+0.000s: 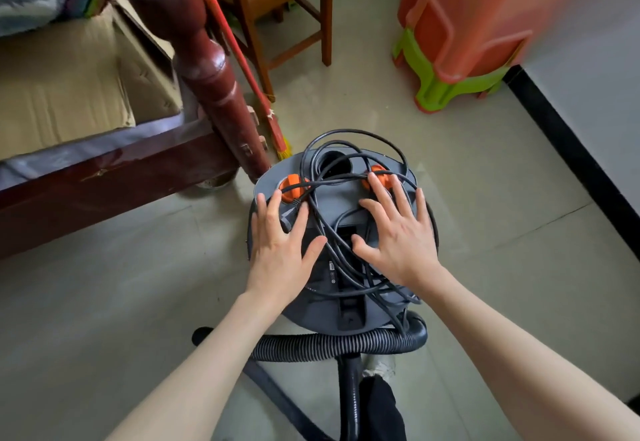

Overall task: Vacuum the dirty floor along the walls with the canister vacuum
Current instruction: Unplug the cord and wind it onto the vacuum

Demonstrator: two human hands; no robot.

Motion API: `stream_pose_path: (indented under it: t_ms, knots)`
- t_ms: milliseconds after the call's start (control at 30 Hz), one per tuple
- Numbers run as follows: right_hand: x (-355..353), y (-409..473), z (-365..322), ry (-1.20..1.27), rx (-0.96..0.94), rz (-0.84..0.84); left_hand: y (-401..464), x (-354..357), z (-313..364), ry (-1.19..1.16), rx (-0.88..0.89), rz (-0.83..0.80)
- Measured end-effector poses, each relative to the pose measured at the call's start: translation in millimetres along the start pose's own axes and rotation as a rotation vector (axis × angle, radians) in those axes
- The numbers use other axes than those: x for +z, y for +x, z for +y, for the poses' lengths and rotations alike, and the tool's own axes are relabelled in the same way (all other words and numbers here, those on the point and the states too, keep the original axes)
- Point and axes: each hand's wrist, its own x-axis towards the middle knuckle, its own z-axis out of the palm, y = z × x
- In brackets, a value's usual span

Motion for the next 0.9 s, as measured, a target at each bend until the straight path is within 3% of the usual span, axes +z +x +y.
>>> stream_pose_path:
  t_ms: [467,900]
  knots:
    - [-27.2,19.5,111.5,0.007,0.011,-0.066,63.9,33.1,90.0,0.009,0.003,0.017]
    - [-35.3,121.3,152.6,0.035,0.026,-0.029,188.1,35.7,81.9,0.015,-0.003,0.055]
